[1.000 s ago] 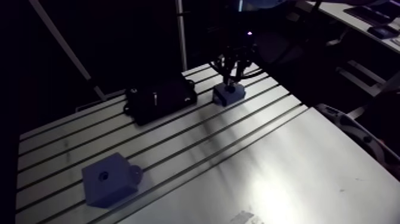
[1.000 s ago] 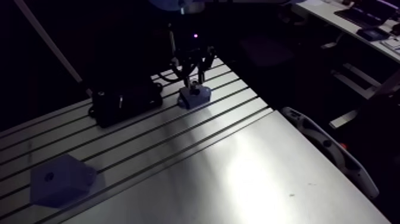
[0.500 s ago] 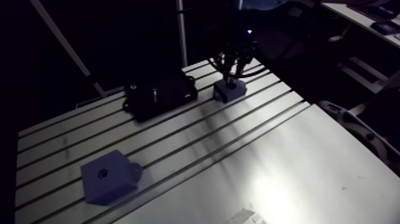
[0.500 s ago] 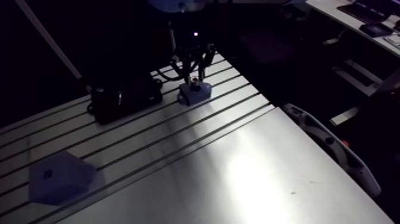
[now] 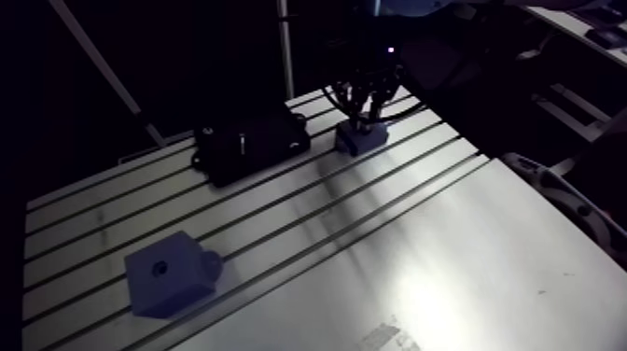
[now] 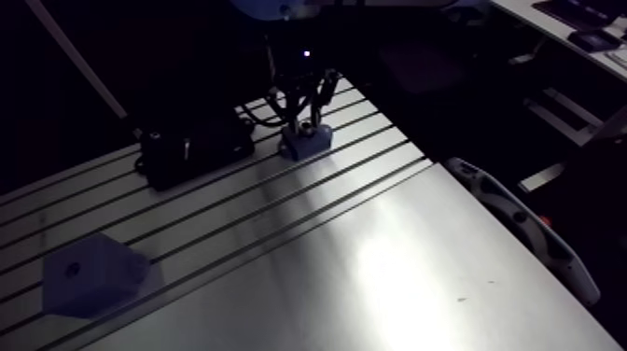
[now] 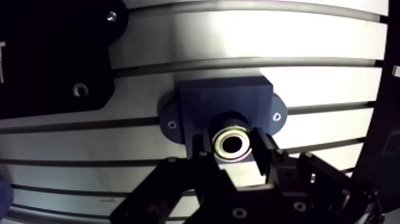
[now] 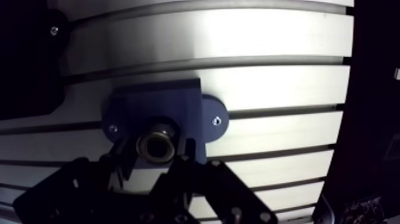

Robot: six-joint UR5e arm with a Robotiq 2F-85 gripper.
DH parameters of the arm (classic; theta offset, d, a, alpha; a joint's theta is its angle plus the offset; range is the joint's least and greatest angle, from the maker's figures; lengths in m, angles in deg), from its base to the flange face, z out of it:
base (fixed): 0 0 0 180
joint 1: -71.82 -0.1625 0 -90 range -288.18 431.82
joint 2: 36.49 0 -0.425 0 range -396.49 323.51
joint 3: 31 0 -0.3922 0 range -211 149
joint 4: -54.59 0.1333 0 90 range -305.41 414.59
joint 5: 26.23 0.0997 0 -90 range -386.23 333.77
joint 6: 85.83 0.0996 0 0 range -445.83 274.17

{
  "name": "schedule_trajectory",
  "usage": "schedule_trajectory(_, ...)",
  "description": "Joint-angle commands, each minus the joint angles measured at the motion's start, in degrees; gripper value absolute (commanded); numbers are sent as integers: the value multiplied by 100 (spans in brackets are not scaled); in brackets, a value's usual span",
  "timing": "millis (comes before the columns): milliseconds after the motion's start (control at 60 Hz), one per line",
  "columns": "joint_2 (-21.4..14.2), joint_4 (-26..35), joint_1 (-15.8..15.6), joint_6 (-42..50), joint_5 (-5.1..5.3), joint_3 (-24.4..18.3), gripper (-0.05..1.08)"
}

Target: Pick up the bearing and press it into the housing until flush.

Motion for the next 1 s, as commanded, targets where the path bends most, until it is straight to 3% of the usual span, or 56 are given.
schedule_trajectory(17, 22, 0, -2, 10, 2, 2, 99)
schedule_trajectory(1000, 63, -9, -11, 19, -15, -16, 93)
